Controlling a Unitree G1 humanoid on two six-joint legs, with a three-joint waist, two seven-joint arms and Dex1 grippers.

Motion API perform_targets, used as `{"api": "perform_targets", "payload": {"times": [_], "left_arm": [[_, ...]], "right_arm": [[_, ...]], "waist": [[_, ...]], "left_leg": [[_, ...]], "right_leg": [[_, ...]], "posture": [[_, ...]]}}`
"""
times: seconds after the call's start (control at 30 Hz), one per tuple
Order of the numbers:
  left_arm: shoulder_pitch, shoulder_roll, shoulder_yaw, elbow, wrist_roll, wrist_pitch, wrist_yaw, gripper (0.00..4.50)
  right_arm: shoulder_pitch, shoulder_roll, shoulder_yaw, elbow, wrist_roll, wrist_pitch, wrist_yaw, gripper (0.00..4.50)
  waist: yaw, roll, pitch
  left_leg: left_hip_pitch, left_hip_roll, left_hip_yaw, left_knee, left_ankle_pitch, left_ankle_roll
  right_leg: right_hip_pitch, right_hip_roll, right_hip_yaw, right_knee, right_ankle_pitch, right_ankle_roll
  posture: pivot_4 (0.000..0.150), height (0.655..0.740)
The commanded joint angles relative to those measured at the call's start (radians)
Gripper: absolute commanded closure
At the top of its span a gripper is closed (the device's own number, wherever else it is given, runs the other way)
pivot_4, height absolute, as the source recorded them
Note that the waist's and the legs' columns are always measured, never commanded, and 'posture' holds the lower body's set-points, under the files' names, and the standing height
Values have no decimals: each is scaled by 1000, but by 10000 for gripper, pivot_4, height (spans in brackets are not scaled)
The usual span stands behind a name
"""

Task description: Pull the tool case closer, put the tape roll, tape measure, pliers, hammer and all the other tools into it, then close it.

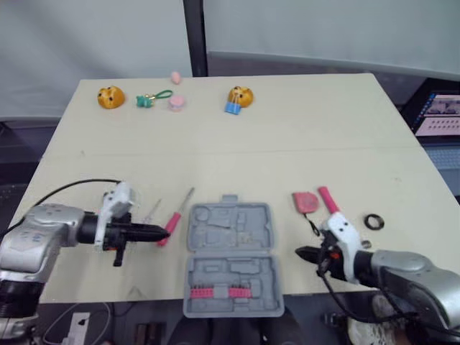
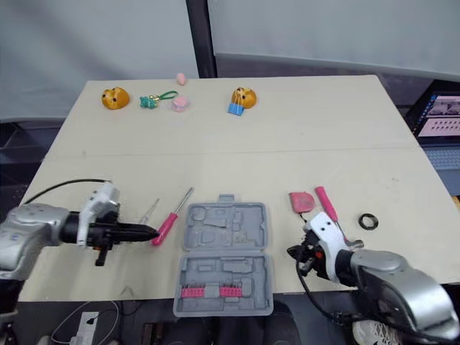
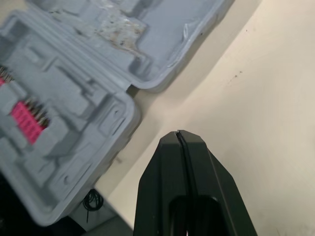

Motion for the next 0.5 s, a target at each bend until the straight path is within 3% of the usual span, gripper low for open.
{"api": "perform_targets", "payload": {"times": [0.03,0.17,0.47,0.5], "left_arm": [[148,-40,195,-63,-64,-82,10,45000],[316,-100,293,-77,-54,-220,10,45000],[623,-207,383,-97,-69,-413,-30,45000],[643,-213,387,-96,-72,-415,-22,42476]], "right_arm": [[113,-32,-117,-97,50,-88,94,44741],[233,-36,-190,-122,62,-187,160,44741],[385,-48,-250,-63,-16,-398,250,44741],[396,-53,-255,-59,-16,-401,257,44966]], "waist": [[0,0,0],[4,2,1],[27,1,1],[28,2,1]], "left_leg": [[0,0,0,-1,0,1],[8,1,0,0,-2,3],[8,3,1,0,-4,4],[8,3,1,0,-4,4]], "right_leg": [[1,0,0,-1,0,0],[13,0,-3,-12,0,0],[17,1,-3,-23,5,0],[17,1,-4,-25,6,0]], "posture": [[1500,7121],[1500,7121],[1500,7121],[1500,7121]]}}
